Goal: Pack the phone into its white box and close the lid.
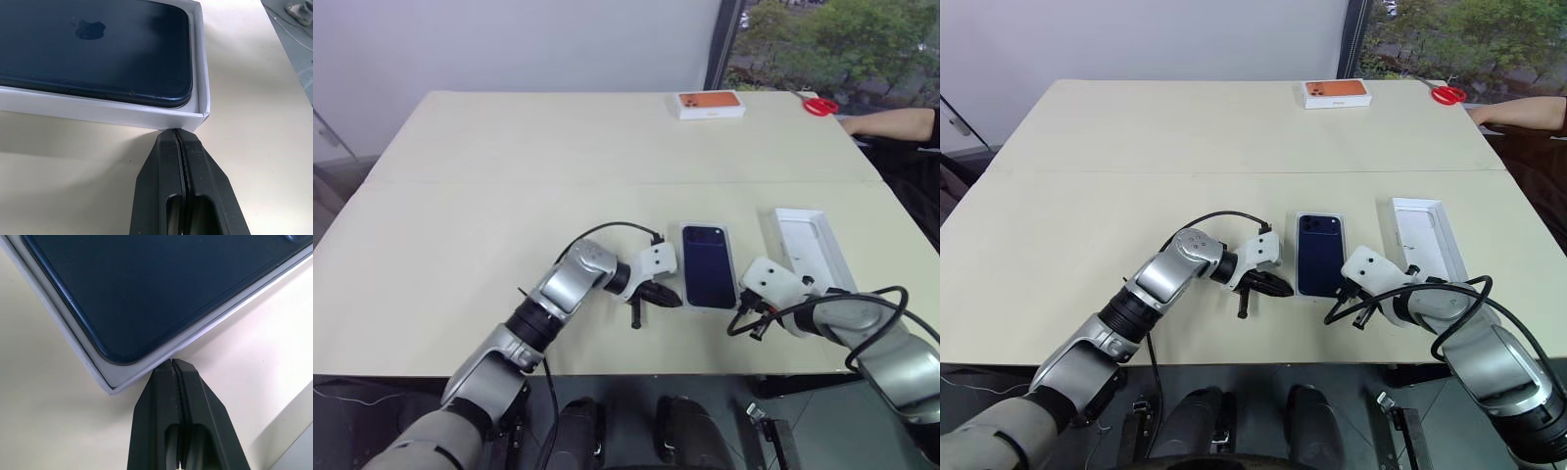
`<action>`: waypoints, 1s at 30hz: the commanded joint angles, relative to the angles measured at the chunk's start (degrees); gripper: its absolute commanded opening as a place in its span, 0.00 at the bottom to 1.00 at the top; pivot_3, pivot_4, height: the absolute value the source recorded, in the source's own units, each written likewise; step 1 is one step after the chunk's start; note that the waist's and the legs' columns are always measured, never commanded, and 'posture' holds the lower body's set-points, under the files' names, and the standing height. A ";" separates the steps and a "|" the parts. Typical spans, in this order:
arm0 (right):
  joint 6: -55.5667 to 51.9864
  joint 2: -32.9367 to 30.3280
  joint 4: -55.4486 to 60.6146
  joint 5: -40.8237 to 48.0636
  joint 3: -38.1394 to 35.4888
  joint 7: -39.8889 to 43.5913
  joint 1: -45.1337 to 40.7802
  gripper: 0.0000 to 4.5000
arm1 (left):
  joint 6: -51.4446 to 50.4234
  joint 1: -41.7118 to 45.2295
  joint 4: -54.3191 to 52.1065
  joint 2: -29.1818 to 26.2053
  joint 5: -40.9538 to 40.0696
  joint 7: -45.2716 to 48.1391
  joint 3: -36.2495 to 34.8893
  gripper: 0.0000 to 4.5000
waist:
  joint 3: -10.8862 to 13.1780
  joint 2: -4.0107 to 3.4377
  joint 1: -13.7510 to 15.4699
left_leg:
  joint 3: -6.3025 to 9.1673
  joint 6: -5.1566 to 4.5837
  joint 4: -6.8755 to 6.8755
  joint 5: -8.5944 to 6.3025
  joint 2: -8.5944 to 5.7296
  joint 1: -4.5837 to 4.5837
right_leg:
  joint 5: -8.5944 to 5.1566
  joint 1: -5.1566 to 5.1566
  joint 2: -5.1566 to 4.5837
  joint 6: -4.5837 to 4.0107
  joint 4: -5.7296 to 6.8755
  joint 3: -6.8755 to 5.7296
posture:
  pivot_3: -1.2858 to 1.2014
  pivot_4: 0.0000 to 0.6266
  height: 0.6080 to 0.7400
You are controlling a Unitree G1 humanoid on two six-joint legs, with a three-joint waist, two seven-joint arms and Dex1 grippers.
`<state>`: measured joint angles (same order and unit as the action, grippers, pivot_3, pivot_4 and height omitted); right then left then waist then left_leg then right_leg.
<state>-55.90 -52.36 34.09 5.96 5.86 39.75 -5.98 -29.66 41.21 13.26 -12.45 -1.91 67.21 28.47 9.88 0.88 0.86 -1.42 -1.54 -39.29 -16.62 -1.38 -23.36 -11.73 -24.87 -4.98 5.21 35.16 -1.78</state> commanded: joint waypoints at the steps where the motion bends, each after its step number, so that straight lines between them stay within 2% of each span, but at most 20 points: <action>1: 1.64 -0.24 3.20 1.52 -0.53 1.20 0.17 0.00 | 0.54 0.18 -2.04 1.86 -1.60 0.33 0.70 0.01 | 0.00 0.00 0.01 | 0.00 0.00 0.00 0.00 0.00 0.00 | 0.00 0.00 0.00 0.00 0.00 0.00 | 0.52 0.24 1.00; 3: 1.64 -0.26 3.25 1.51 -0.59 1.23 0.26 0.00 | 0.54 0.17 -2.02 1.88 -1.56 0.35 0.65 0.01 | 0.00 0.00 -0.01 | 0.00 0.00 0.00 0.00 0.00 0.00 | 0.00 0.00 0.00 0.00 0.00 0.00 | 0.52 0.24 1.00; 7: -1.51 -1.94 3.68 3.55 -5.96 2.66 0.92 0.00 | -0.16 -0.98 -4.03 -0.98 -3.59 1.58 -2.34 0.01 | 0.00 0.00 -0.04 | 0.00 0.00 0.00 0.00 0.00 0.00 | 0.00 -0.01 0.00 0.00 0.00 0.00 | 0.52 0.24 1.00; 8: -2.07 -2.38 3.82 4.30 -7.53 3.20 0.92 0.12 | -0.33 -1.23 -4.47 -1.61 -4.22 1.68 -3.04 0.00 | 0.00 0.00 -0.04 | 0.01 0.00 0.00 0.00 0.01 0.00 | 0.00 0.00 0.00 0.00 0.00 0.00 | 0.52 0.24 1.00; 9: -2.60 -2.61 4.02 5.04 -9.07 3.58 0.79 0.20 | -0.37 -1.45 -4.86 -2.23 -4.80 1.73 -3.68 0.00 | 0.00 0.00 -0.04 | 0.01 0.00 0.00 0.00 0.01 0.00 | 0.00 -0.01 0.00 0.00 0.01 0.00 | 0.52 0.24 1.00; 11: -4.62 -1.89 3.85 6.59 -12.79 3.03 -1.29 0.41 | 0.09 -2.04 -5.72 -3.97 -6.01 1.90 -5.49 0.00 | 0.00 0.00 -0.11 | 0.01 0.00 0.00 0.00 0.01 0.01 | 0.00 0.00 0.00 0.00 0.01 0.01 | 0.52 0.24 1.00; 14: -12.03 0.44 1.24 8.05 -16.50 -0.07 -6.82 0.72 | 0.87 -2.87 -6.81 -6.41 -8.33 2.18 -8.79 0.00 | 0.00 -0.02 -0.31 | -0.01 0.00 0.00 0.00 0.06 0.03 | 0.00 -0.03 0.02 0.00 0.03 0.02 | 0.52 0.24 1.00; 18: -24.97 5.67 -7.86 7.68 -17.94 -6.33 -17.09 0.72 | 7.19 -4.70 -7.73 -10.40 -10.31 4.00 -12.29 0.00 | -0.01 -0.03 -0.15 | 0.00 0.00 0.01 0.00 0.10 0.03 | 0.01 -0.03 0.00 -0.03 0.04 0.01 | 0.52 0.24 1.00; 21: -29.44 7.86 -13.93 7.06 -18.09 -9.50 -21.48 0.72 | 15.09 -6.31 -7.64 -11.42 -10.91 4.64 -14.14 0.00 | -0.02 -0.05 0.01 | 0.00 0.01 0.01 0.00 0.07 -0.02 | 0.01 -0.05 -0.09 -0.04 0.02 0.05 | 0.52 0.24 1.00; 23: -30.68 8.50 -18.12 6.46 -17.79 -11.52 -23.48 0.72 | 18.35 -7.20 -7.01 -11.78 -12.16 5.39 -15.68 0.00 | -0.02 -0.06 0.02 | 0.00 0.02 0.01 0.00 0.01 -0.04 | 0.01 -0.06 -0.26 -0.04 0.00 0.05 | 0.52 0.24 1.00; 30: -31.95 10.75 -29.11 6.06 -18.36 -15.87 -27.41 0.72 | 19.24 -8.22 -7.10 -13.58 -15.72 6.93 -18.66 0.00 | -0.04 -0.09 -0.29 | -0.05 0.01 0.02 0.00 -0.08 -0.03 | 0.02 -0.07 -0.34 -0.04 0.02 0.05 | 0.52 0.24 1.00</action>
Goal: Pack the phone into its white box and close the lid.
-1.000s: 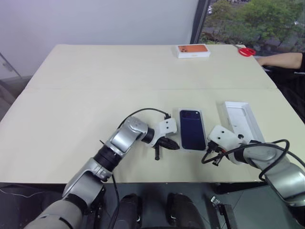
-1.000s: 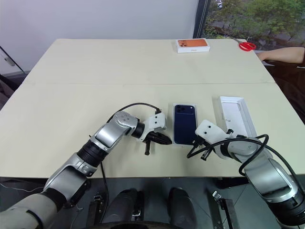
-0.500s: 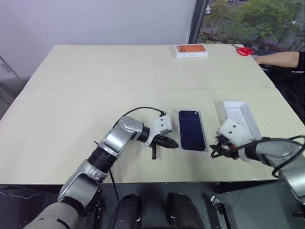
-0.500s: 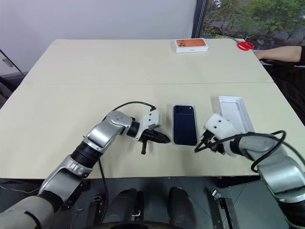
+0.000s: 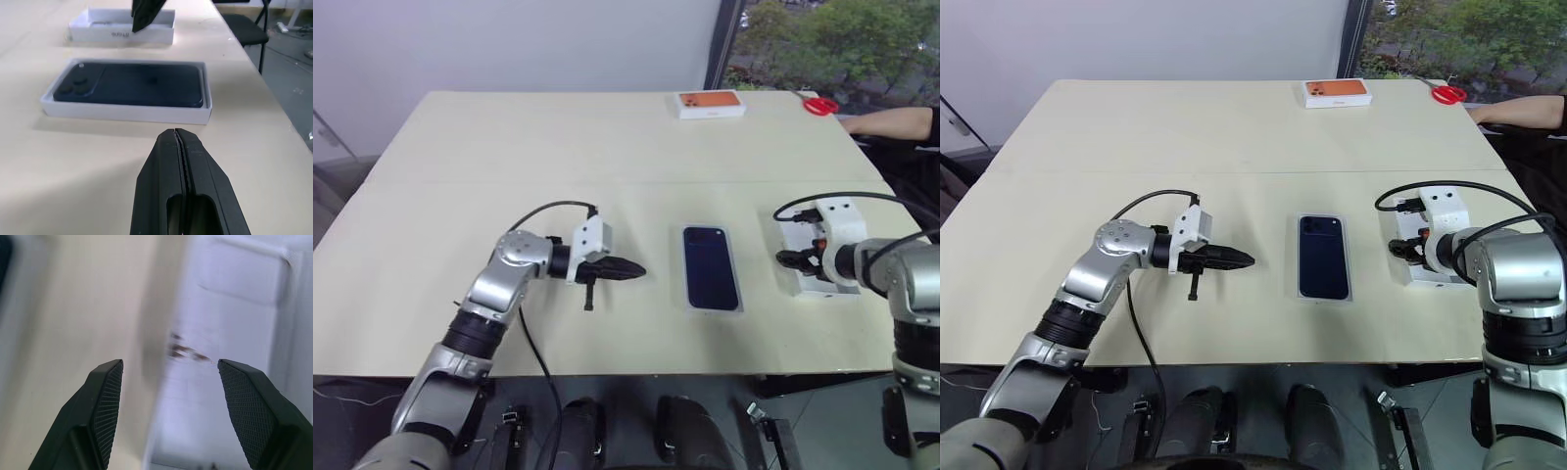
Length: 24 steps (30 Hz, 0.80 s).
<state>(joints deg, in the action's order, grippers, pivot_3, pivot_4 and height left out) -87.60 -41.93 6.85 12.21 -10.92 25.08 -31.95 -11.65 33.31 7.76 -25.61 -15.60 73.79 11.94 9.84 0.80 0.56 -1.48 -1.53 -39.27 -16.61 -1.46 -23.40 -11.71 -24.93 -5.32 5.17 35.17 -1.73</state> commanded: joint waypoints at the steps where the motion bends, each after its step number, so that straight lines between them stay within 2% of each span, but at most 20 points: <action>1: 0.06 0.33 -2.29 -0.05 -1.29 -1.38 -1.55 0.72 | 1.23 -0.42 -1.68 -0.52 -2.09 0.14 -2.21 0.00 | 0.00 -0.02 0.02 | 0.00 0.00 0.01 0.00 0.01 0.01 | 0.01 0.00 0.02 0.01 0.01 -0.01 | 0.52 0.24 1.00; 4: -0.04 0.67 -3.17 0.73 -1.17 -1.47 -2.10 0.52 | 0.92 -0.93 -1.92 -0.90 -2.11 -0.23 -2.28 0.00 | 0.00 -0.04 0.02 | -0.01 0.00 0.02 0.00 0.02 0.00 | 0.01 0.00 0.19 0.03 0.01 -0.04 | 0.52 0.24 1.00; 6: -0.16 0.76 -3.34 1.08 -1.11 -1.57 -2.13 0.34 | 0.73 -1.27 -2.12 -0.99 -2.23 -0.33 -2.31 0.00 | 0.00 -0.04 0.02 | -0.01 -0.01 0.02 0.00 0.02 0.00 | 0.01 0.00 0.21 0.03 0.02 -0.04 | 0.52 0.24 1.00; 8: -0.40 0.85 -3.00 1.32 -1.08 -1.65 -2.04 0.08 | 0.59 -1.44 -2.19 -0.95 -2.26 -0.67 -2.42 0.00 | 0.00 -0.04 0.05 | -0.01 -0.01 0.02 0.00 0.03 0.01 | 0.01 0.00 0.23 0.03 0.02 -0.04 | 0.52 0.24 1.00; 9: -1.01 1.13 -2.49 1.60 -1.54 -1.65 -2.28 0.02 | 0.66 -1.52 -1.99 -0.93 -2.18 -1.05 -2.61 0.00 | 0.00 -0.04 0.08 | -0.01 -0.01 0.02 0.00 0.03 0.01 | 0.01 0.00 0.24 0.03 0.02 -0.04 | 0.52 0.24 1.00; 14: -1.32 -0.25 4.00 3.83 -3.16 -0.59 -3.92 0.02 | 1.30 -1.42 -0.28 -0.79 -2.08 -3.83 -4.43 0.00 | 0.01 -0.06 0.04 | -0.02 -0.01 0.02 0.00 0.04 0.01 | 0.01 0.00 0.25 0.04 0.04 -0.03 | 0.52 0.24 1.00; 17: -4.22 0.87 11.24 8.77 -6.86 2.04 -7.18 0.02 | 2.28 -1.37 2.17 -1.16 -1.40 -6.22 -6.07 0.00 | 0.03 -0.10 -0.20 | -0.02 -0.01 0.02 0.00 0.06 0.01 | 0.01 -0.03 0.29 0.04 0.05 -0.02 | 0.52 0.24 1.00; 19: -4.90 5.69 16.34 18.55 -10.51 3.38 -8.99 0.02 | 3.16 -1.13 4.65 -1.30 -0.88 -8.52 -7.65 0.00 | 0.04 -0.10 -0.50 | -0.02 -0.02 0.03 0.00 0.09 0.02 | 0.01 -0.05 0.30 0.04 0.07 -0.02 | 0.52 0.24 1.00; 21: -4.90 11.94 17.91 26.55 -13.27 -0.04 -9.76 0.02 | 3.01 -0.60 5.99 -1.09 -1.28 -9.88 -8.60 0.00 | -0.01 -0.03 -0.74 | 0.02 -0.02 0.04 -0.01 0.21 0.05 | 0.02 -0.05 0.40 0.05 0.10 -0.03 | 0.52 0.24 1.00; 24: -4.90 17.46 17.72 36.21 -15.16 -8.16 -9.51 0.02 | 3.16 -0.09 6.78 -0.92 -1.71 -10.23 -8.98 0.00 | 0.00 -0.05 -0.59 | 0.18 -0.02 0.06 -0.01 0.27 0.05 | 0.02 0.01 0.48 0.04 0.10 -0.07 | 0.52 0.24 1.00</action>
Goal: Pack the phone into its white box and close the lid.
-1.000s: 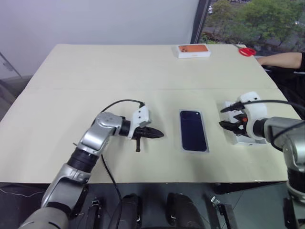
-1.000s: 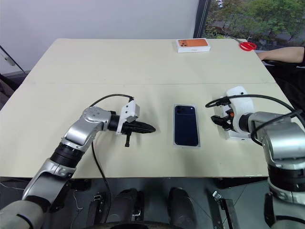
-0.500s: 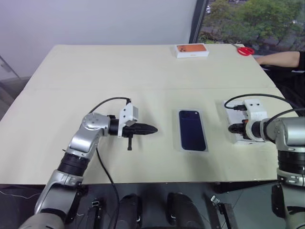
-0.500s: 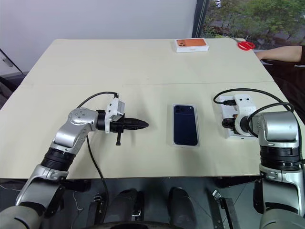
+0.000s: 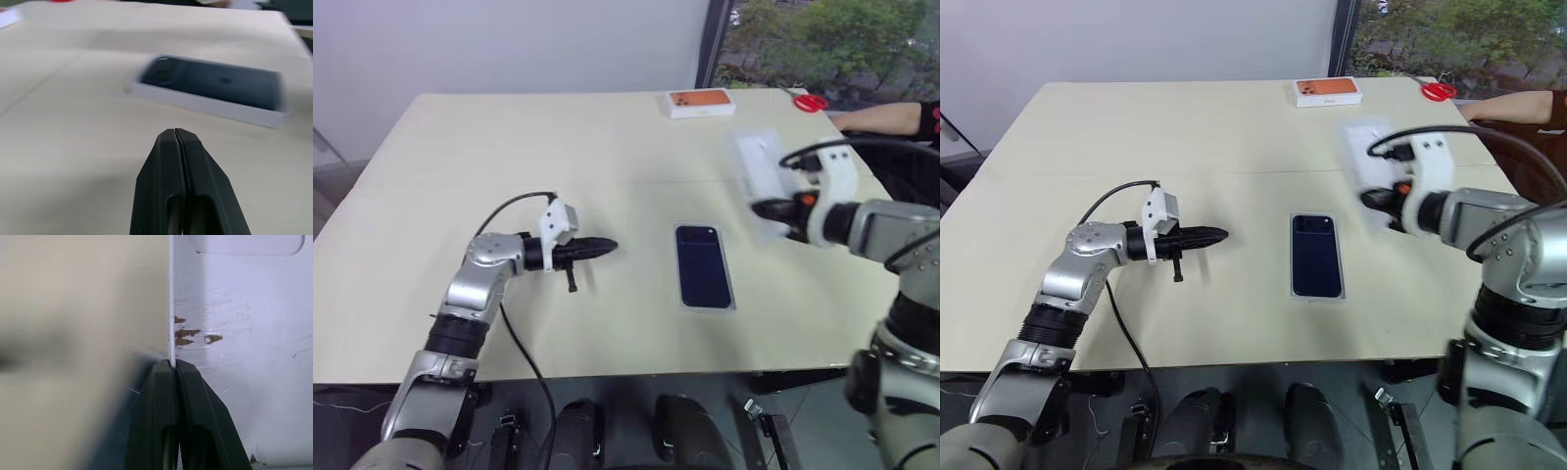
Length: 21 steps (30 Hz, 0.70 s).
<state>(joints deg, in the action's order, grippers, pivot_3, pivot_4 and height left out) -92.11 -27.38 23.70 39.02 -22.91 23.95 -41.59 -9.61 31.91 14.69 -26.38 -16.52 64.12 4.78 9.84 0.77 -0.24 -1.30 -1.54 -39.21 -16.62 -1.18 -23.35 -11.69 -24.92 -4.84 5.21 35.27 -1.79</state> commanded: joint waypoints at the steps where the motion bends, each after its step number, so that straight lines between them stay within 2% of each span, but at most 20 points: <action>1: -0.39 7.67 -0.01 15.68 -4.43 -12.38 -0.11 0.02 | 1.41 1.67 0.46 -0.16 -0.55 -0.86 -1.85 0.00 | 0.01 -0.02 0.34 | -0.01 0.00 0.00 0.00 -0.03 -0.02 | 0.00 -0.02 -0.06 0.00 0.00 0.00 | 0.52 0.24 1.00; 3: -0.39 13.16 -1.71 25.96 -6.23 -21.94 -0.49 0.02 | 1.85 2.13 1.33 -0.18 -0.17 -1.16 -1.88 0.00 | 0.01 -0.02 0.24 | -0.08 0.01 0.00 0.00 -0.06 -0.02 | 0.01 -0.04 -0.20 -0.01 0.00 0.04 | 0.52 0.24 1.00; 5: 15.54 12.94 -5.46 55.99 1.97 -47.04 4.83 0.02 | 2.33 2.34 1.92 -0.16 0.25 -1.27 -1.78 0.00 | 0.01 -0.02 0.41 | -0.09 0.02 0.00 0.01 -0.06 -0.04 | 0.01 -0.07 -0.25 -0.01 0.02 0.05 | 0.52 0.24 1.00; 6: 22.61 12.59 -5.94 66.54 5.84 -56.52 7.06 0.02 | 2.49 2.41 2.10 -0.15 0.38 -1.34 -1.74 0.00 | 0.01 -0.02 0.48 | -0.08 0.02 0.01 0.01 -0.06 -0.04 | 0.01 -0.07 -0.30 -0.02 0.00 0.04 | 0.52 0.24 1.00; 7: 27.92 13.49 -5.50 72.34 8.77 -63.20 9.22 0.02 | 2.66 2.40 2.25 -0.14 0.46 -1.40 -1.72 0.00 | 0.01 -0.02 0.45 | -0.08 0.03 0.03 0.01 -0.07 -0.04 | 0.01 -0.08 -0.35 -0.02 -0.03 0.03 | 0.52 0.24 1.00; 10: 35.95 18.26 -2.04 73.98 13.19 -72.70 14.37 0.02 | 2.89 2.22 2.17 0.11 0.71 -1.63 -1.49 0.00 | 0.01 -0.02 -0.25 | -0.19 0.03 0.04 0.02 -0.14 -0.06 | 0.00 -0.07 -0.40 -0.02 -0.06 0.09 | 0.52 0.24 1.00; 15: 43.05 23.86 1.55 73.98 15.81 -82.29 20.62 0.02 | 2.92 2.22 1.84 0.93 1.14 -1.84 -0.79 0.00 | 0.01 -0.02 -0.58 | -0.20 0.01 0.01 0.01 -0.11 -0.04 | 0.00 -0.06 -0.19 -0.01 -0.03 0.12 | 0.52 0.24 1.00; 20: 45.00 24.11 0.87 73.98 14.07 -87.13 23.44 0.02 | 3.15 2.73 1.73 2.54 1.72 -1.27 0.77 0.00 | 0.01 -0.02 -0.46 | -0.20 0.00 0.01 0.01 -0.10 -0.04 | 0.00 -0.05 -0.17 0.00 -0.04 0.12 | 0.52 0.24 1.00; 21: 45.20 23.75 0.60 73.98 13.24 -87.39 23.55 0.07 | 3.26 2.76 1.47 3.12 1.94 -1.05 1.61 0.00 | 0.01 -0.02 -0.38 | -0.19 0.00 0.01 0.01 -0.10 -0.02 | 0.00 -0.02 -0.17 0.00 -0.05 0.12 | 0.52 0.24 1.00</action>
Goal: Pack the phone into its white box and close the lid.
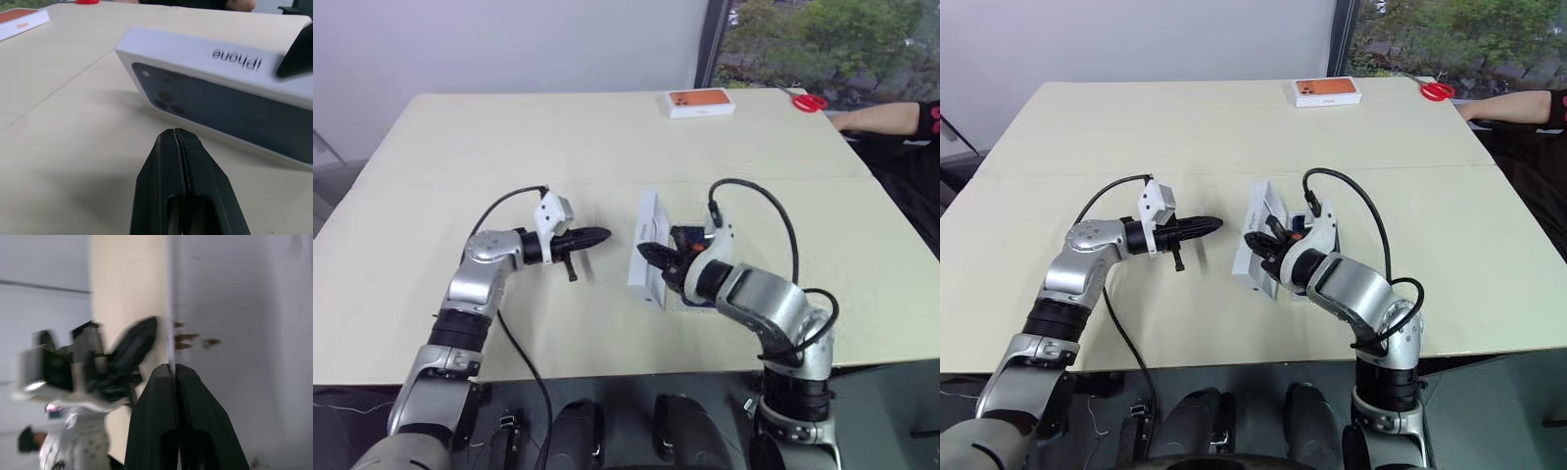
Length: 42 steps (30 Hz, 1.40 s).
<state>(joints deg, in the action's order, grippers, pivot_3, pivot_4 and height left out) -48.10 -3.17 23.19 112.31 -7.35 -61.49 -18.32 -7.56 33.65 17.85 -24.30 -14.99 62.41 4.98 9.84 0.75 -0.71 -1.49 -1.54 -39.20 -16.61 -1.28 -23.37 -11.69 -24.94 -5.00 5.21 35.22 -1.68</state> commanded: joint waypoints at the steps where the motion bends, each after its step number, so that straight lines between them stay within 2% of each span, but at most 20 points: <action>1: 1.42 -0.75 1.08 0.69 -3.06 -2.10 0.25 0.14 | 1.22 1.15 -1.83 1.74 0.61 0.84 2.28 0.00 | 0.00 0.00 0.14 | 0.01 0.00 0.00 0.00 0.00 0.00 | 0.00 0.01 0.00 0.00 0.00 0.00 | 0.52 0.24 1.00; 2: 1.58 -0.81 1.12 0.69 -3.49 -2.24 0.16 0.21 | 1.25 1.24 -1.85 2.17 0.74 0.96 2.80 0.00 | 0.00 0.00 0.13 | 0.01 0.00 0.00 0.00 0.00 0.00 | 0.00 0.01 0.00 0.00 -0.01 0.00 | 0.52 0.24 1.00; 5: 1.68 -1.51 1.45 0.69 -4.49 -2.27 -1.02 0.54 | 1.58 1.40 -2.01 3.59 1.13 1.52 4.38 0.00 | 0.00 0.00 -0.02 | 0.00 -0.01 0.00 0.00 -0.01 0.00 | 0.00 0.02 0.00 0.00 -0.02 0.01 | 0.52 0.24 1.00; 8: -0.36 -6.45 0.90 0.69 -5.79 1.37 -3.60 0.88 | 1.77 1.66 -2.20 5.36 1.31 1.43 5.73 0.00 | 0.01 -0.02 -0.07 | 0.00 -0.01 0.01 -0.01 0.02 0.00 | 0.00 -0.01 0.03 0.00 -0.01 0.01 | 0.52 0.24 1.00; 12: -4.27 -18.50 -1.97 0.69 -7.40 8.24 -6.50 0.88 | 0.70 2.88 -1.33 8.75 1.76 -0.86 6.40 0.00 | 0.02 -0.03 0.14 | -0.01 -0.03 0.00 -0.02 0.02 -0.01 | -0.01 0.00 0.03 0.00 -0.03 0.01 | 0.52 0.24 1.00; 14: -6.27 -27.06 -4.53 0.69 -8.22 11.65 -7.64 0.88 | -0.53 3.54 -1.25 11.19 2.04 -2.13 7.29 0.00 | 0.03 -0.04 0.35 | 0.02 -0.05 0.00 -0.02 0.01 -0.03 | -0.01 0.04 0.02 0.00 -0.06 -0.01 | 0.52 0.24 1.00; 16: -6.68 -31.87 -5.93 0.69 -7.88 14.01 -7.93 0.88 | -0.98 3.75 -1.39 12.34 2.39 -2.82 7.81 0.00 | 0.03 -0.03 0.45 | 0.00 -0.06 -0.01 -0.03 -0.01 -0.03 | -0.01 0.06 0.00 0.00 -0.10 -0.01 | 0.52 0.24 1.00; 20: -9.96 -42.99 -8.46 -6.11 -6.69 21.59 -8.03 0.88 | -0.94 4.00 -1.50 15.17 3.43 -4.36 9.71 0.00 | 0.03 -0.03 0.18 | -0.05 -0.13 -0.01 -0.07 0.02 -0.01 | -0.01 0.07 0.02 0.00 -0.11 0.02 | 0.52 0.24 1.00; 26: -11.99 -49.53 -8.75 -18.03 -5.27 31.96 -7.14 0.88 | -1.63 4.06 -1.06 15.60 3.69 -6.14 8.98 0.00 | 0.03 -0.03 0.19 | -0.05 -0.13 -0.01 -0.07 0.07 0.00 | -0.01 0.06 0.08 0.00 -0.09 0.02 | 0.52 0.24 1.00; 31: -14.05 -51.94 -5.98 -26.86 -3.41 39.95 -6.20 0.88 | -6.35 5.00 -3.59 12.11 0.13 -7.01 3.72 0.00 | 0.03 -0.03 0.27 | -0.04 -0.14 -0.01 -0.07 0.08 0.00 | -0.01 0.05 0.08 0.00 -0.10 0.01 | 0.52 0.24 1.00; 34: -14.81 -53.85 -3.95 -33.95 -1.57 44.87 -5.28 0.69 | -11.91 5.15 -4.21 7.45 -1.00 -6.76 1.39 0.00 | 0.03 -0.02 0.33 | -0.02 -0.14 -0.01 -0.07 0.09 -0.01 | -0.01 0.04 0.09 0.01 -0.10 -0.01 | 0.52 0.24 1.00; 35: -14.99 -54.59 -3.32 -36.44 -0.79 46.80 -5.02 0.60 | -13.22 5.03 -4.22 6.04 -1.12 -6.54 1.02 0.00 | 0.03 -0.03 0.31 | -0.01 -0.13 -0.01 -0.07 0.09 -0.01 | -0.01 0.04 0.09 0.01 -0.10 -0.01 | 0.52 0.24 1.00; 40: -15.57 -56.85 0.06 -46.14 2.70 55.74 -3.93 0.02 | -16.20 2.73 -6.73 0.18 -0.49 -2.33 3.46 0.00 | 0.03 -0.02 0.36 | -0.02 -0.13 -0.01 -0.07 0.07 -0.02 | -0.02 0.03 0.08 0.01 -0.13 -0.07 | 0.52 0.24 1.00; 42: -15.90 -56.78 0.67 -48.82 3.30 57.87 -3.80 0.01 | -17.01 2.34 -7.44 -0.54 -0.17 -1.43 4.78 0.00 | 0.04 -0.01 0.72 | -0.02 -0.13 -0.01 -0.07 0.06 -0.02 | -0.02 0.04 0.05 0.00 -0.14 -0.06 | 0.52 0.24 1.00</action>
<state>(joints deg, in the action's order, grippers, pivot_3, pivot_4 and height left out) -63.86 -59.08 21.94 65.86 -3.67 -5.53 -21.97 -24.12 35.70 12.94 -24.55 -15.07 59.83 8.80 9.88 0.74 0.01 -1.51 -1.67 -39.22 -16.68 -1.23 -23.39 -11.72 -24.90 -4.96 5.20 35.08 -1.74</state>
